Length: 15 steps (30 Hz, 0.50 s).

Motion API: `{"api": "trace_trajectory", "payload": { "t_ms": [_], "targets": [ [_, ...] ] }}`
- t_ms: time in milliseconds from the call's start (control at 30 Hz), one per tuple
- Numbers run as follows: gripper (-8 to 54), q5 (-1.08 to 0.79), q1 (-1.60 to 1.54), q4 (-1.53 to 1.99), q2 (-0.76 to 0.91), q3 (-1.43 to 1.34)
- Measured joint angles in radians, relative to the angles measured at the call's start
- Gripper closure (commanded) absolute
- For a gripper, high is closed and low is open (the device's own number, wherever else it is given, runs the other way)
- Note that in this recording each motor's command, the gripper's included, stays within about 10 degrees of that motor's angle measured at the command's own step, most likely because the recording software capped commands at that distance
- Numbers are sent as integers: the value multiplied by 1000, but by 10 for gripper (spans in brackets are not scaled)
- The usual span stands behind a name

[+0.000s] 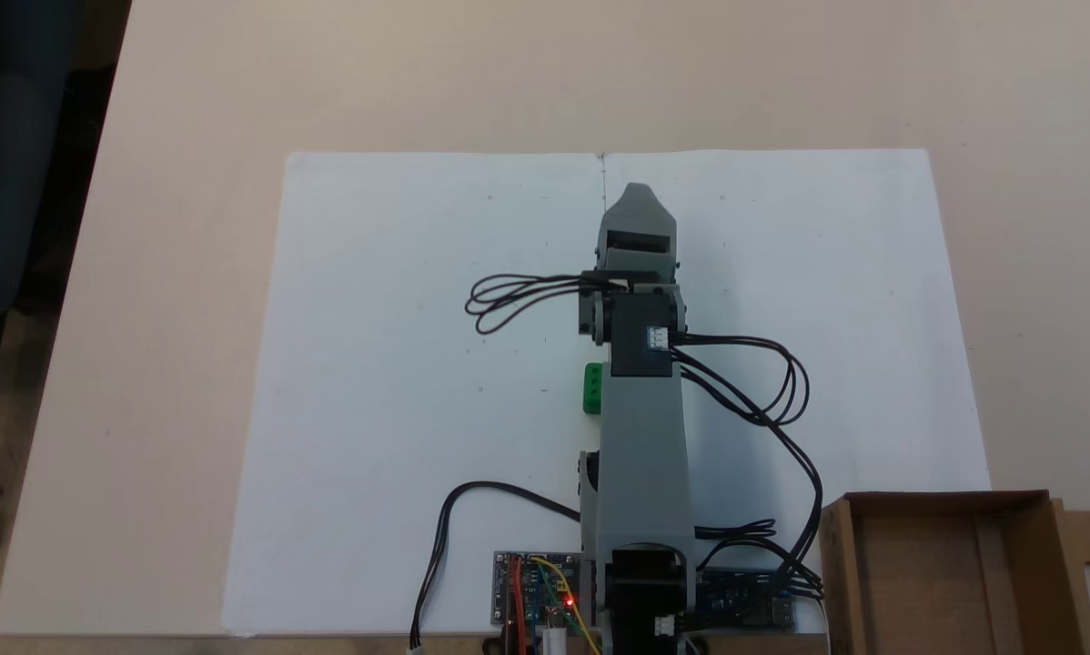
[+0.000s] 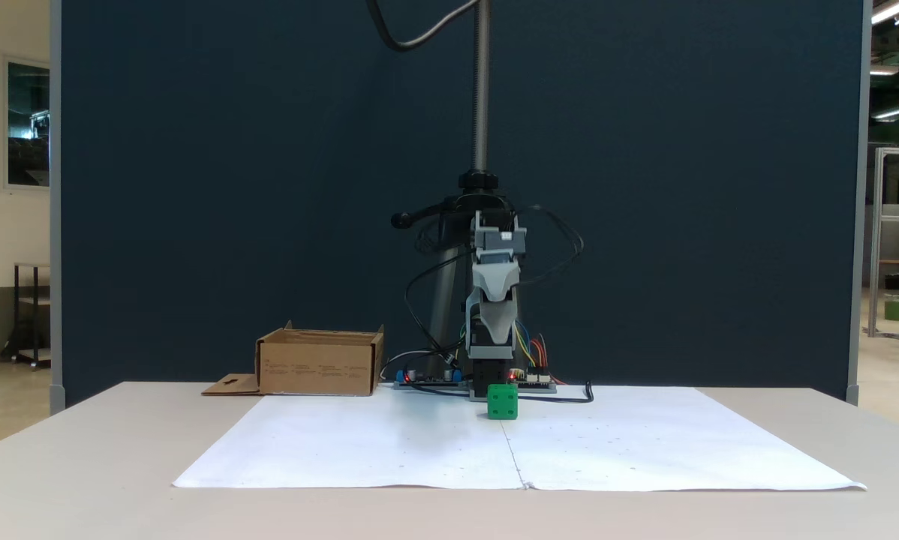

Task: Grasp a green dice and put it in the bin.

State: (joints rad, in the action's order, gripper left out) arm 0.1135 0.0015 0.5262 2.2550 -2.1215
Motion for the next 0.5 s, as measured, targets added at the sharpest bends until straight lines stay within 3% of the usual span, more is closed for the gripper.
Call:
{"api": "trace_trajectory", "payload": {
  "t_ms": [500],
  "targets": [
    [18,9,21,531,2,48]
  ]
}}
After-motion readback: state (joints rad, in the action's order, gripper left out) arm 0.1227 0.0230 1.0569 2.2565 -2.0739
